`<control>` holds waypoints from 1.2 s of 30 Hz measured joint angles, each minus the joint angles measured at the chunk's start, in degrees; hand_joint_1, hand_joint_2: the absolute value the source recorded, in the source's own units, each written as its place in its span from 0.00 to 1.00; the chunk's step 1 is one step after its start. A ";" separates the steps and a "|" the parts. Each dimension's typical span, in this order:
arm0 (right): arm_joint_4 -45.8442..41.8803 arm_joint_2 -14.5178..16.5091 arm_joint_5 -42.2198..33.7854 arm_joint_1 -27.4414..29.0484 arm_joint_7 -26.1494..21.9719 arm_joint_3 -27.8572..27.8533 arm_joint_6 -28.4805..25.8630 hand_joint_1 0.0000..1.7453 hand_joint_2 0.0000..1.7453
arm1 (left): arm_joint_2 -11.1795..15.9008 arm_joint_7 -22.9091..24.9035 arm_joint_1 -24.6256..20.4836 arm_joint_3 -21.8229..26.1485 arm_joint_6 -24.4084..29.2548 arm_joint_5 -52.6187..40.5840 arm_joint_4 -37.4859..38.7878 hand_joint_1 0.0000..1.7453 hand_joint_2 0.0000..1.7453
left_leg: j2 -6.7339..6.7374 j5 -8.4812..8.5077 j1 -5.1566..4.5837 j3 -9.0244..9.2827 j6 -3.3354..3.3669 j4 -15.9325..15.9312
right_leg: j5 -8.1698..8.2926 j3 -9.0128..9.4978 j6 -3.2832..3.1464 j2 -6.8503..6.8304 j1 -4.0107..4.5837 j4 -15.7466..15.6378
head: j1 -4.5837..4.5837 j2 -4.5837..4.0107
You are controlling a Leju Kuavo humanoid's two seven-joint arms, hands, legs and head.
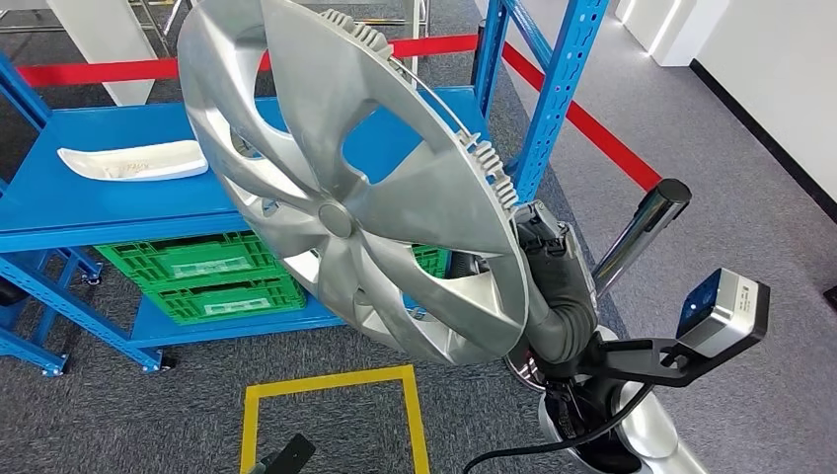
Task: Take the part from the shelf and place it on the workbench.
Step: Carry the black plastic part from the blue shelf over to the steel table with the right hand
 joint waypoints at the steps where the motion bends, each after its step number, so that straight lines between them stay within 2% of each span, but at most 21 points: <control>1: 0.00 -0.01 0.00 0.01 0.01 0.00 0.00 1.00 1.00 | 0.01 0.00 0.00 0.00 0.00 0.03 0.00 0.00 1.00 | 0.00 0.37 -0.05 -0.58 -0.04 0.11 | 0.95 0.91 -0.06 0.00 0.00 -0.18 | 0.03 0.00; 3: 0.00 -0.03 0.00 -0.01 0.02 -0.02 -0.01 1.00 1.00 | 0.00 0.00 0.00 0.00 0.01 0.04 0.00 0.00 1.00 | -0.01 0.95 -0.12 -1.59 -0.24 0.46 | 4.14 5.29 -0.45 0.01 0.06 -6.09 | 0.07 0.00; 5: -0.02 -0.05 0.00 -0.09 0.03 -0.04 -0.02 1.00 1.00 | -0.02 0.02 -0.02 0.00 0.09 0.05 0.00 0.00 1.00 | -0.02 1.49 -0.24 -2.45 -0.75 0.86 | 5.28 9.62 -1.01 0.09 0.27 -13.32 | 0.08 0.00; 6: -0.03 -0.05 0.00 -0.12 0.03 -0.05 -0.01 1.00 1.00 | -0.03 0.04 -0.03 0.00 0.14 0.05 0.00 0.00 1.00 | -0.01 1.84 -0.24 -2.77 -1.09 0.93 | 5.19 10.62 -1.28 0.15 0.42 -15.36 | 0.09 0.00; 9: -0.03 -0.09 0.00 -0.13 0.04 -0.06 -0.02 1.00 1.00 | -0.03 0.10 0.06 0.00 0.24 0.08 0.00 0.00 1.00 | -0.04 2.58 -0.18 -3.42 -2.18 0.89 | 5.54 10.46 -2.13 0.19 0.49 -16.85 | 0.07 0.00; 11: -0.02 -0.09 0.00 -0.18 0.04 -0.06 -0.02 1.00 1.00 | -0.01 0.14 0.12 0.00 0.28 0.09 0.00 0.00 1.00 | -0.09 -0.09 -0.16 -4.36 -2.75 3.13 | 6.39 9.91 -2.97 0.00 0.16 -17.38 | -0.17 0.00; 13: -0.01 -0.09 0.00 -0.20 0.03 -0.04 -0.02 1.00 1.00 | 0.01 0.15 0.13 0.00 0.30 0.10 0.00 0.00 1.00 | -0.08 -5.17 0.01 -6.11 -3.21 9.45 | 7.17 8.95 -3.44 -0.16 0.07 -17.22 | -0.49 0.00; 14: -0.01 -0.09 0.00 -0.18 0.04 -0.03 -0.02 1.00 1.00 | 0.01 0.15 0.14 0.00 0.31 0.11 0.00 0.00 1.00 | -0.08 -6.96 0.07 -6.83 -3.39 12.89 | 7.49 8.34 -3.51 -0.22 0.09 -17.01 | -0.59 0.00; 15: 0.00 -0.09 0.00 -0.15 0.04 -0.02 -0.02 1.00 1.00 | 0.01 0.16 0.15 -0.01 0.31 0.13 0.00 0.00 1.00 | -0.08 -7.59 0.08 -7.02 -3.50 15.24 | 7.82 7.68 -3.50 -0.26 0.12 -16.76 | -0.61 0.00; 17: 0.00 -0.09 0.00 -0.12 0.05 -0.02 -0.02 1.00 1.00 | 0.01 0.16 0.15 -0.02 0.30 0.15 0.00 0.00 1.00 | -0.08 -5.56 0.08 -4.91 -3.48 14.36 | 8.42 6.32 -3.38 -0.25 0.15 -16.19 | -0.65 0.00; 19: -0.01 -0.09 0.00 -0.13 0.04 -0.02 -0.02 1.00 1.00 | 0.02 0.16 0.07 -0.02 0.31 0.15 0.00 0.00 1.00 | -0.09 -3.03 -0.01 0.14 -3.10 7.24 | 8.90 5.17 -3.06 -0.17 0.25 -15.56 | -0.67 0.00; 21: -0.01 -0.09 0.00 -0.14 0.04 -0.03 -0.02 1.00 1.00 | 0.03 0.15 -0.03 -0.02 0.37 0.16 0.00 0.00 1.00 | -0.15 -2.74 -0.21 3.76 -2.57 1.24 | 9.49 4.45 -2.47 -0.13 0.36 -15.13 | -0.65 0.00; 24: 0.00 -0.11 0.00 -0.15 0.05 -0.05 -0.02 1.00 1.00 | 0.01 0.16 0.01 -0.02 0.42 0.17 0.00 0.00 1.00 | -0.06 -2.53 -0.29 3.68 -1.61 -0.41 | 10.41 3.76 -1.40 -0.06 0.34 -15.08 | -0.66 0.00; 25: 0.00 -0.13 0.00 -0.14 0.04 -0.05 -0.02 1.00 1.00 | 0.02 0.17 0.01 -0.02 0.42 0.19 0.00 0.00 1.00 | 0.04 -2.08 -0.17 3.28 -1.15 -0.62 | 9.80 3.34 -1.07 0.02 0.33 -14.64 | -0.58 0.00; 27: 0.00 -0.19 0.00 -0.13 0.04 -0.07 -0.01 1.00 1.00 | 0.03 0.17 -0.03 -0.02 0.42 0.23 -0.01 0.00 1.00 | 0.23 -1.01 0.05 2.21 -0.29 -0.88 | 5.90 1.82 -0.52 0.18 0.23 -10.87 | -0.29 0.00; 29: 0.00 -0.21 0.00 -0.10 0.04 -0.05 0.00 1.00 1.00 | -0.02 0.14 0.01 -0.02 0.53 0.39 -0.01 0.00 1.00 | 0.26 -0.11 -0.03 0.89 0.00 -0.68 | 1.25 -0.08 -0.09 0.18 0.10 -3.89 | -0.02 0.00; 30: 0.00 -0.21 0.00 -0.07 0.05 -0.05 0.00 1.00 1.00 | -0.05 0.11 0.07 -0.02 0.78 0.53 -0.01 0.00 1.00 | 0.27 0.30 -0.07 0.19 0.02 -0.50 | 0.33 -0.49 0.05 0.17 0.07 -1.11 | 0.02 0.00; 31: 0.00 -0.22 0.00 -0.05 0.05 -0.05 -0.01 1.00 1.00 | -0.08 0.07 0.12 -0.02 1.14 0.74 0.00 0.00 1.00 | 0.29 0.68 -0.09 -0.51 -0.01 -0.31 | 0.58 -0.13 0.12 0.17 0.04 0.09 | 0.03 0.00; 32: 0.00 -0.25 0.00 -0.05 0.05 -0.06 -0.01 1.00 1.00 | -0.13 0.03 0.18 -0.02 1.58 0.92 0.00 0.00 1.00 | 0.30 1.05 -0.10 -1.18 -0.07 -0.08 | 1.79 1.24 0.11 0.17 0.03 -0.82 | 0.06 0.00; 34: 0.00 -0.33 0.00 -0.11 0.05 -0.08 -0.02 1.00 1.00 | -0.28 -0.07 0.31 -0.02 2.21 1.15 -0.01 0.00 1.00 | 0.28 1.61 -0.13 -2.31 -0.35 0.41 | 4.44 6.29 -0.18 0.17 0.04 -7.74 | 0.14 0.00; 36: -0.01 -0.37 0.00 -0.19 0.04 -0.09 0.01 1.00 1.00 | -0.51 -0.19 0.41 -0.02 2.55 1.24 -0.02 0.00 1.00 | 0.26 2.20 -0.24 -3.14 -0.91 0.84 | 4.87 10.46 -0.75 0.25 0.20 -14.60 | 0.18 0.00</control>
